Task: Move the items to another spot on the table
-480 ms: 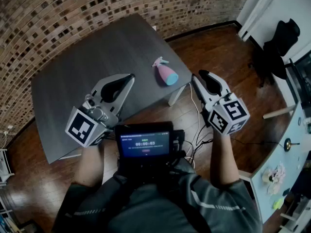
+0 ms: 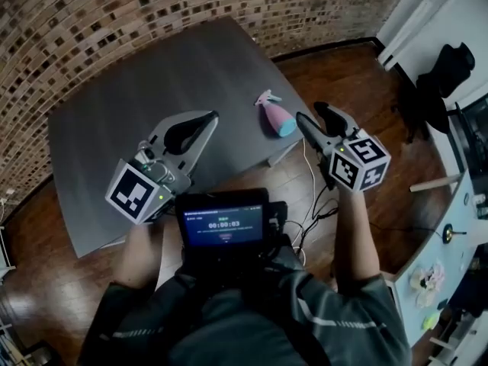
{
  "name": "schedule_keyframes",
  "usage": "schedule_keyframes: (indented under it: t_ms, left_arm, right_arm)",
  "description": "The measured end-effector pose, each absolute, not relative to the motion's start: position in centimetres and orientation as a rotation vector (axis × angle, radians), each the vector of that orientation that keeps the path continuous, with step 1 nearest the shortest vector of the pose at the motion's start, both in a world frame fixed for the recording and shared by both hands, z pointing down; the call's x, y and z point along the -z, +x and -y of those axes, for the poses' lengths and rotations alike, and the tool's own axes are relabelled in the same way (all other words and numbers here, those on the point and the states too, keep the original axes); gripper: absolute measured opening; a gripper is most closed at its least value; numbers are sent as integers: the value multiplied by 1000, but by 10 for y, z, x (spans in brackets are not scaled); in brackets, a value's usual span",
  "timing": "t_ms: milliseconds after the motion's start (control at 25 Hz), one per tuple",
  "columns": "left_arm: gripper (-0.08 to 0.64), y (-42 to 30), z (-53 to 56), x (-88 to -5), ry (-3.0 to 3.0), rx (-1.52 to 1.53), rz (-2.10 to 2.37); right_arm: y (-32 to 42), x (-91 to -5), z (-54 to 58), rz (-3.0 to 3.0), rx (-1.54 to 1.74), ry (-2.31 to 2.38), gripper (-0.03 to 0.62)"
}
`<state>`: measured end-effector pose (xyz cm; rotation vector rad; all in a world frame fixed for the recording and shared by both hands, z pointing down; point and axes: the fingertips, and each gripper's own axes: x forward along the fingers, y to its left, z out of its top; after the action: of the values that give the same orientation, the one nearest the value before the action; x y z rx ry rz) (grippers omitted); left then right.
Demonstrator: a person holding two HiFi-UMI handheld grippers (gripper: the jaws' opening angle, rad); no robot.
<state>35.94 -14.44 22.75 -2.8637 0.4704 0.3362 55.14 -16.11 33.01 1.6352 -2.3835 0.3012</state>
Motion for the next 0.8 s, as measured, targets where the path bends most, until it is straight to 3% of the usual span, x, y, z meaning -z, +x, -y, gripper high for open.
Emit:
schedule_keyframes:
  t_ms: [120, 240, 640, 720, 800]
  left_arm:
    - [-3, 341, 160, -227, -2876, -351, -466]
    - [-3, 333, 171, -232, -2890, -361, -466]
    - [-3, 353, 211, -262, -2923, -293, -490]
    - [-3, 359, 223, -268, -2926, -290, -546]
    - [-3, 366, 234, -274, -2936, -290, -593]
  right_arm:
    - [538, -340, 183, 2342, -345, 1617, 229]
    - [533, -357, 203, 2298, -401, 1576, 293]
    - [551, -443, 279, 2160, -592, 1410, 295]
    - [560, -468, 292, 2127, -657, 1371, 365]
    - [564, -491, 302, 2108, -724, 1315, 365]
